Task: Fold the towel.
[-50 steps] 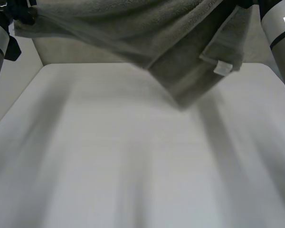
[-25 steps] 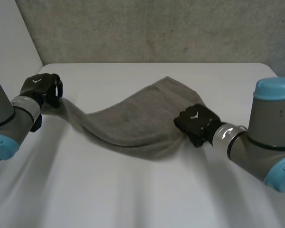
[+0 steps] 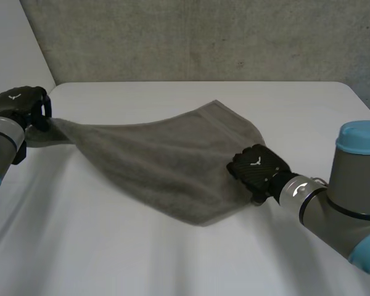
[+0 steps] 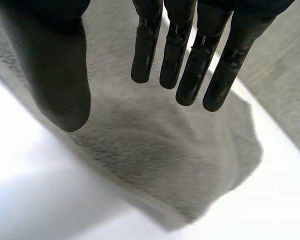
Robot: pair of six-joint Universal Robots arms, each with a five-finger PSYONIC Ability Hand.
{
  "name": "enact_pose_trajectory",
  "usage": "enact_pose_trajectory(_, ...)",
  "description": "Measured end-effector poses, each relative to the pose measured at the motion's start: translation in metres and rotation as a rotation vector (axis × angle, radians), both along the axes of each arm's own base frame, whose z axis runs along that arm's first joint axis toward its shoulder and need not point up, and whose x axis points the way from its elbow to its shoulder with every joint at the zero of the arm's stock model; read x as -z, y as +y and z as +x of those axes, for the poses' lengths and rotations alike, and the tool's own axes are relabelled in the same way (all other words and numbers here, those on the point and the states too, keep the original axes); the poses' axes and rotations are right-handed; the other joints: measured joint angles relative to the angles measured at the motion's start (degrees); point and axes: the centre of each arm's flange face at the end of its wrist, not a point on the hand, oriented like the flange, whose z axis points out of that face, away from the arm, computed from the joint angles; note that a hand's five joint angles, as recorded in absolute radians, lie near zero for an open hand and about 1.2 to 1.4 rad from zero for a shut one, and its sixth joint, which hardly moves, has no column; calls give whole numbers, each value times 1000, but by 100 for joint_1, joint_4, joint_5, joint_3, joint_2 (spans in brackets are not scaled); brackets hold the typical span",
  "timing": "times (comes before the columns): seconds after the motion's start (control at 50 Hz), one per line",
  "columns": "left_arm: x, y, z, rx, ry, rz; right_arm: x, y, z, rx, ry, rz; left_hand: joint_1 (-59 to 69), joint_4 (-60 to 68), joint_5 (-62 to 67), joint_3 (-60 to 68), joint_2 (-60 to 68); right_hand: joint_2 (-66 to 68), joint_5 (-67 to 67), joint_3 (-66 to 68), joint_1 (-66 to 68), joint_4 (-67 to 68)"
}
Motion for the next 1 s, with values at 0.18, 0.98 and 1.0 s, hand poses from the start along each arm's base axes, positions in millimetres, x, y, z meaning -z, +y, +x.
enact_pose_trajectory(0.18, 0, -5, 8, -22, -1, -4, -19, -13, -18, 99, -112, -39, 0, -1, 0, 0, 0, 0, -14, 0, -28, -1)
enact_pose_trajectory(0.98, 3, -11, -4, 5, 5, -10, 53, -75, -20, 149, -65, -44, 0, -1, 0, 0, 0, 4, 206, 16, 58, 63)
enact_pose_trajectory(1.0, 3, -11, -4, 5, 5, -10, 53, -77, -20, 153, -65, -48, 0, -1, 0, 0, 0, 109, 336, 116, 182, 200)
